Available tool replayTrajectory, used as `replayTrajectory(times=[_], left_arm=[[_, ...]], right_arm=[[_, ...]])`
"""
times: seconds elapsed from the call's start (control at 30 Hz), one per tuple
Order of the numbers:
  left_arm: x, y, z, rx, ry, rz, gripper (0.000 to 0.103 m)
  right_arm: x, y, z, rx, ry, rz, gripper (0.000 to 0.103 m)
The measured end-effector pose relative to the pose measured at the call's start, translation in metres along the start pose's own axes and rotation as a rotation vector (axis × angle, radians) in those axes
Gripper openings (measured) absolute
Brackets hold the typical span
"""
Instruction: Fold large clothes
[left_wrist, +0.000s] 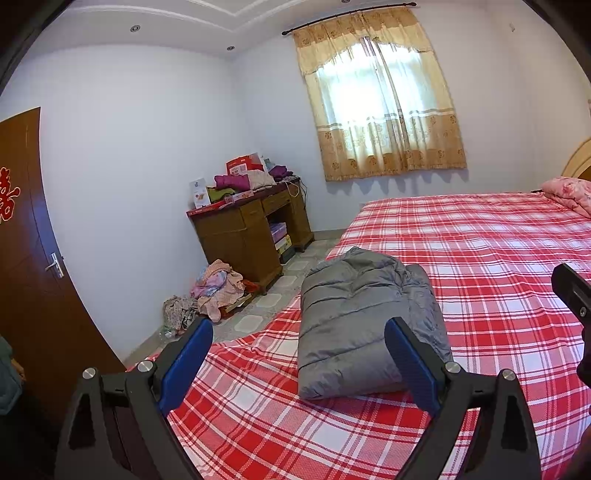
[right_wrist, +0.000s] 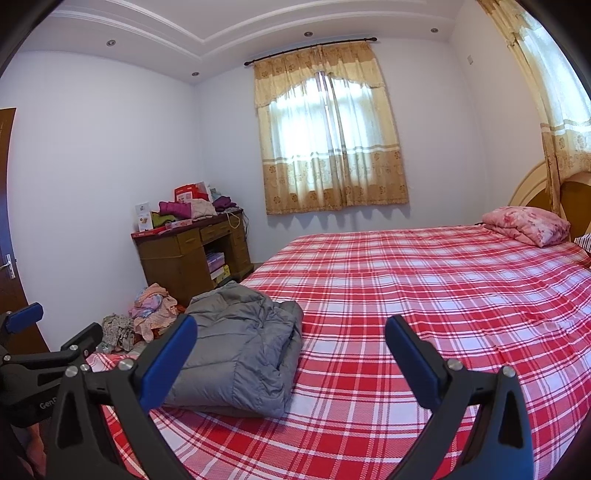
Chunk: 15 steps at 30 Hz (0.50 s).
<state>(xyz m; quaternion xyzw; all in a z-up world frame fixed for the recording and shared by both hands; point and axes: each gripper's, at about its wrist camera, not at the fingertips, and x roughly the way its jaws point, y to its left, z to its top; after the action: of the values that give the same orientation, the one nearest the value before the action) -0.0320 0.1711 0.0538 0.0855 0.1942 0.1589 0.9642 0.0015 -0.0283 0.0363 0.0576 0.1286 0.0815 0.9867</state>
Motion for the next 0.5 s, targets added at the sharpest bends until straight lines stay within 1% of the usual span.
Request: replayTrajectory(times=[0.1, 0.3, 0.4, 0.5], left_arm=[[0.0009, 0.0002, -0.0007, 0.002, 0.004, 0.004, 0.095], [0.0051, 0.0025, -0.0003, -0.019, 0.016, -0.028, 0.095], [0.0083, 0.0025, -0.0009, -0.016, 0.031, -0.011, 0.095], [0.0102, 0.0057, -0.0029, -0.026, 0.028, 0.007, 0.095]], right_arm=[[0.0001, -0.0020, -0.0014, 0.008, 0.001, -0.004, 0.103], [0.0001, -0.0054, -0.0028, 0.006, 0.002, -0.010, 0.103], [0.0005, -0.0084, -0.0028, 0.007, -0.008, -0.023, 0.103], [0.0053, -0.0100, -0.0027, 0.010, 0.015, -0.022, 0.103]])
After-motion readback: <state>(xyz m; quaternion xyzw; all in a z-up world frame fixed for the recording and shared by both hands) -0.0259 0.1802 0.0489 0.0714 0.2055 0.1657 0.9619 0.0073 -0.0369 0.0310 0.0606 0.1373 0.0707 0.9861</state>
